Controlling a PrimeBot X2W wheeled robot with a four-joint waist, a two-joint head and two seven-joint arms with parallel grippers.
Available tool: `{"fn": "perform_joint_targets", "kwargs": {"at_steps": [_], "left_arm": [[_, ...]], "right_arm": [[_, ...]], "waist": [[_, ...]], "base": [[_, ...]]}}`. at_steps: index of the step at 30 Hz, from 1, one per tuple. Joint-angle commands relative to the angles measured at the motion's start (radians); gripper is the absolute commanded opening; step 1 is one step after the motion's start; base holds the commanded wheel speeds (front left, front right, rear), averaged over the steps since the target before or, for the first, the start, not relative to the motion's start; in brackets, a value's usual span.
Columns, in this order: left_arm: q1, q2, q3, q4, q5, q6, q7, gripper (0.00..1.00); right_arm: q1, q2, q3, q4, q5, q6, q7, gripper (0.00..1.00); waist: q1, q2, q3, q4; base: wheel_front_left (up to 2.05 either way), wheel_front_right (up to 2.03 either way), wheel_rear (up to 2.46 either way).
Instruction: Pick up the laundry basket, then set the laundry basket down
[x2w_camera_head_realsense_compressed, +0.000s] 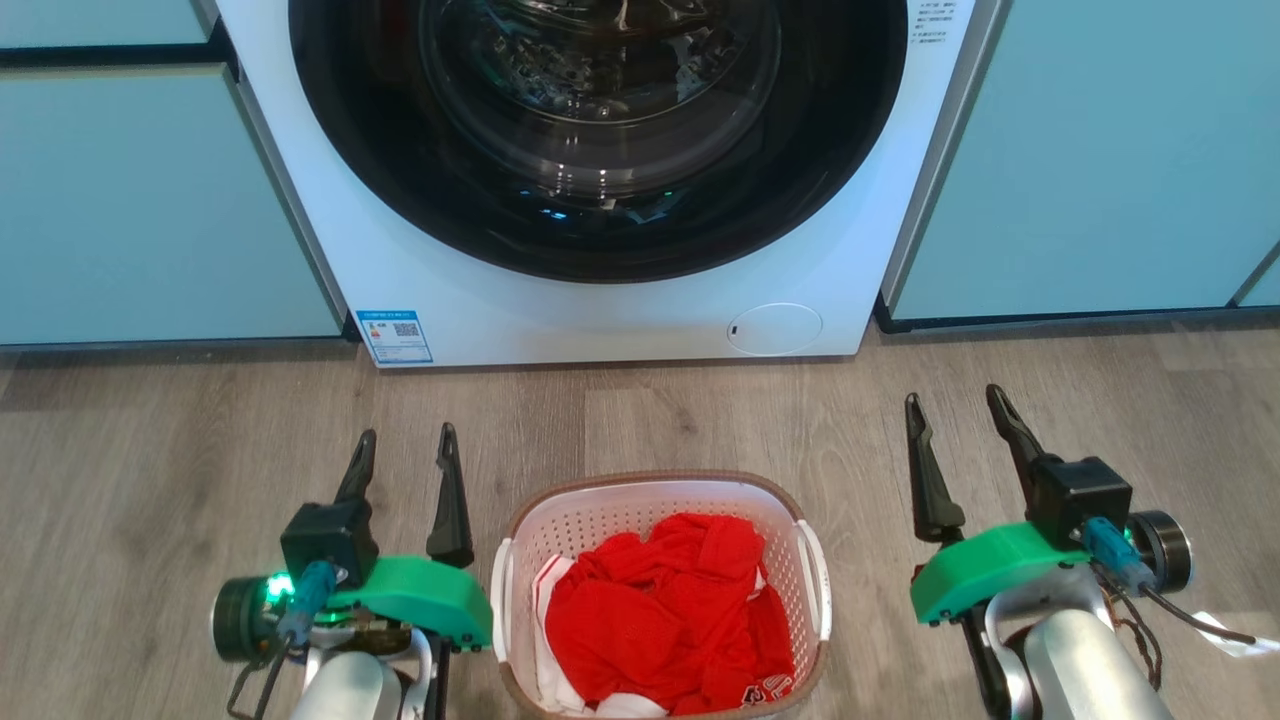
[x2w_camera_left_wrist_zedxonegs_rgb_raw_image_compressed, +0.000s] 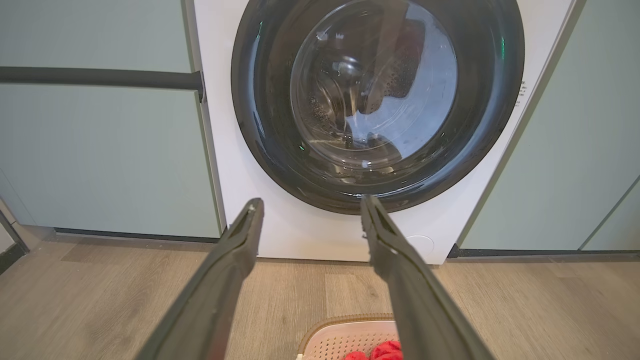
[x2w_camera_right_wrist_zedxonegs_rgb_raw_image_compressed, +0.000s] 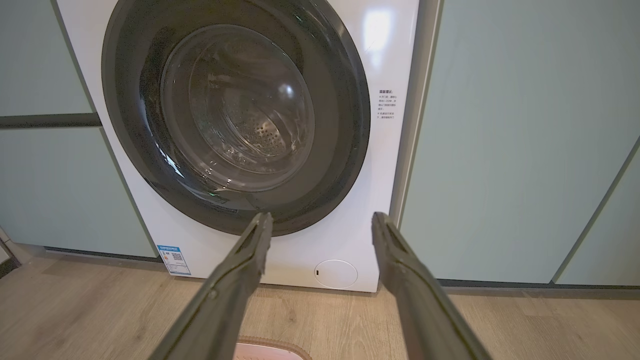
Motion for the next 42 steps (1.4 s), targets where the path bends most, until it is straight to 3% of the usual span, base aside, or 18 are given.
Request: {"fn": "perform_joint_targets", "kwargs": {"at_steps": [1, 11, 18, 33, 42], "left_arm": [[-0.047, -0.004, 0.026, -0.028, 0.001, -0.004, -0.005, 1.00], [-0.044, -0.004, 0.017, 0.002, -0.016, -0.003, -0.005, 1.00], [-0.085, -0.004, 0.001, 0.090, -0.034, -0.008, -0.005, 1.00], [-0.360, -0.004, -0.062, 0.488, -0.105, -0.066, -0.005, 1.00], [-0.533, -0.004, -0.148, 0.755, -0.167, -0.118, -0.005, 1.00]], "right_arm": [[-0.049, -0.006, 0.018, -0.028, -0.005, 0.007, -0.012, 1.00], [-0.050, -0.005, 0.024, -0.022, -0.013, 0.007, -0.012, 1.00], [-0.078, -0.005, 0.017, 0.040, -0.041, 0.007, -0.010, 1.00], [-0.288, -0.005, 0.019, 0.269, -0.050, 0.007, 0.030, 1.00], [-0.431, -0.005, 0.025, 0.463, 0.016, 0.007, 0.045, 1.00]], "waist": [[0.0000, 0.0000, -0.001, 0.000], [0.0000, 0.0000, 0.007, -0.003], [0.0000, 0.0000, 0.097, 0.001], [0.0000, 0.0000, 0.397, 0.017], [0.0000, 0.0000, 0.554, 0.015]], "base": [[0.00, 0.00, 0.00], [0.00, 0.00, 0.00], [0.00, 0.00, 0.00], [0.00, 0.00, 0.00], [0.00, 0.00, 0.00]]}}
